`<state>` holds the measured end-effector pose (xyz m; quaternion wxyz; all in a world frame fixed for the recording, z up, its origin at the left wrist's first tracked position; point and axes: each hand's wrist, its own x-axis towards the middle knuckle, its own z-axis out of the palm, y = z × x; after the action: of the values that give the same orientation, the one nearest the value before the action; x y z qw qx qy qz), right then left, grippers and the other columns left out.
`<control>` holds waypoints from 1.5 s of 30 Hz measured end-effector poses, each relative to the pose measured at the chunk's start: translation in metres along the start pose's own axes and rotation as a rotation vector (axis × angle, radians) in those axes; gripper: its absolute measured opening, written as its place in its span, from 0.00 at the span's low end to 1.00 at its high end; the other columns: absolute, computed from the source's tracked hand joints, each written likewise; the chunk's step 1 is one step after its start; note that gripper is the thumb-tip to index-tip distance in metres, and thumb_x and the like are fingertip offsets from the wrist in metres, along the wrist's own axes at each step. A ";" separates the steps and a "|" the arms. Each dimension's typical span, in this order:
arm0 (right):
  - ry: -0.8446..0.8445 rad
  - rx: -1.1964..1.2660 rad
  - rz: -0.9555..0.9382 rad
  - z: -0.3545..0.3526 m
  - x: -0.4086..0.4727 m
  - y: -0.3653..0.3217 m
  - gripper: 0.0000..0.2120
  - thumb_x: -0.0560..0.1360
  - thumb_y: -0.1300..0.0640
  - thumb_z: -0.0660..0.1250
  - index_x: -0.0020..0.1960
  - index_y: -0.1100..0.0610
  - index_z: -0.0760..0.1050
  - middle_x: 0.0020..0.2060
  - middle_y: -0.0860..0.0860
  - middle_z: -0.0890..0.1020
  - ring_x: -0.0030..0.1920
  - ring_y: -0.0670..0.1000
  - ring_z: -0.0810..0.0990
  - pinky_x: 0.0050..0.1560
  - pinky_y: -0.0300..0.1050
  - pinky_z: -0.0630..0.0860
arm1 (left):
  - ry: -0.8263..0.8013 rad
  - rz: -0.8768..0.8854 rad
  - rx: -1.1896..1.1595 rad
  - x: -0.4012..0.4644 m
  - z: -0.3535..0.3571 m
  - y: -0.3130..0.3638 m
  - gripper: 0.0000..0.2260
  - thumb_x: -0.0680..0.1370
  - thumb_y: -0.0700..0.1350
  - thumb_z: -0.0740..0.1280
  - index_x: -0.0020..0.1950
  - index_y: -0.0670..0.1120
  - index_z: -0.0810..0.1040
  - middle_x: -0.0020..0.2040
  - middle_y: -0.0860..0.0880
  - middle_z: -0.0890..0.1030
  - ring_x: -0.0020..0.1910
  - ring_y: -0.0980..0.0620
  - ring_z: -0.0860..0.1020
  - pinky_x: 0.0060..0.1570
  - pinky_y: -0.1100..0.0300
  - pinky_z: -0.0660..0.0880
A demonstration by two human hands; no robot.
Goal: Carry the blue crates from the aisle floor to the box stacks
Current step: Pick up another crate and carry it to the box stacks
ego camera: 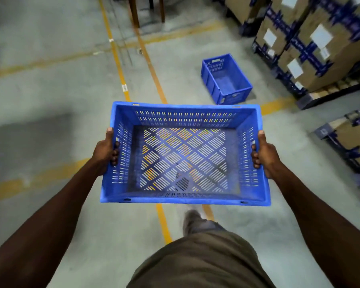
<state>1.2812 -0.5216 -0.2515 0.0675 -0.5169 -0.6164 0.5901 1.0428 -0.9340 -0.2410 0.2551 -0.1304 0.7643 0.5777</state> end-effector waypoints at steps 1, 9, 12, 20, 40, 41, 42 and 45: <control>0.005 0.011 0.001 0.011 0.016 -0.009 0.32 0.74 0.24 0.57 0.38 0.54 0.70 0.25 0.50 0.69 0.22 0.49 0.62 0.25 0.40 0.62 | -0.002 0.004 0.010 0.022 0.004 0.012 0.26 0.77 0.71 0.56 0.38 0.48 0.68 0.22 0.53 0.64 0.20 0.54 0.59 0.22 0.65 0.59; 0.066 0.060 0.054 0.097 0.147 -0.122 0.31 0.76 0.27 0.55 0.38 0.55 0.70 0.25 0.51 0.68 0.20 0.49 0.62 0.24 0.39 0.63 | -0.026 0.063 0.092 0.196 0.038 0.161 0.27 0.76 0.71 0.58 0.38 0.46 0.71 0.26 0.49 0.67 0.20 0.53 0.61 0.23 0.64 0.61; 0.092 0.102 0.059 0.119 0.184 -0.166 0.30 0.77 0.27 0.56 0.38 0.55 0.70 0.24 0.50 0.68 0.19 0.48 0.62 0.23 0.39 0.62 | -0.071 0.079 0.106 0.258 0.050 0.216 0.27 0.76 0.71 0.58 0.39 0.46 0.71 0.25 0.50 0.67 0.20 0.52 0.61 0.23 0.63 0.61; 0.262 0.192 0.105 0.189 0.305 -0.258 0.30 0.77 0.28 0.57 0.37 0.55 0.70 0.25 0.52 0.68 0.19 0.49 0.62 0.22 0.37 0.62 | -0.274 0.090 0.167 0.463 0.114 0.329 0.28 0.77 0.70 0.57 0.39 0.45 0.70 0.27 0.49 0.66 0.19 0.53 0.62 0.22 0.64 0.62; 0.702 0.438 0.338 0.215 0.541 -0.394 0.30 0.77 0.28 0.56 0.36 0.55 0.69 0.27 0.53 0.70 0.22 0.50 0.64 0.22 0.38 0.63 | -0.696 0.131 0.529 0.783 0.450 0.588 0.26 0.79 0.68 0.56 0.39 0.45 0.69 0.27 0.48 0.66 0.20 0.52 0.61 0.24 0.62 0.60; 0.716 0.438 0.358 0.212 0.554 -0.396 0.30 0.77 0.28 0.55 0.36 0.55 0.70 0.27 0.53 0.70 0.22 0.50 0.64 0.22 0.38 0.64 | -0.692 0.129 0.547 0.791 0.468 0.592 0.26 0.79 0.68 0.56 0.38 0.45 0.69 0.28 0.48 0.66 0.20 0.51 0.61 0.25 0.62 0.60; 0.725 0.435 0.381 0.209 0.569 -0.399 0.30 0.78 0.28 0.55 0.36 0.55 0.70 0.27 0.53 0.70 0.22 0.51 0.65 0.22 0.38 0.64 | -0.690 0.132 0.563 0.799 0.486 0.597 0.27 0.79 0.68 0.56 0.38 0.45 0.69 0.28 0.47 0.66 0.20 0.51 0.61 0.25 0.62 0.60; 0.740 0.468 0.426 0.195 0.608 -0.412 0.30 0.78 0.29 0.55 0.37 0.55 0.71 0.27 0.53 0.71 0.22 0.51 0.65 0.22 0.38 0.64 | -0.713 0.149 0.615 0.821 0.544 0.622 0.27 0.79 0.69 0.55 0.38 0.45 0.69 0.28 0.47 0.67 0.20 0.51 0.62 0.24 0.62 0.61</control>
<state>0.6387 -0.1190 -0.3010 0.2742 -0.7779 -0.2822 0.4899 0.1792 -0.1531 -0.2867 0.4861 0.2126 0.7719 0.3502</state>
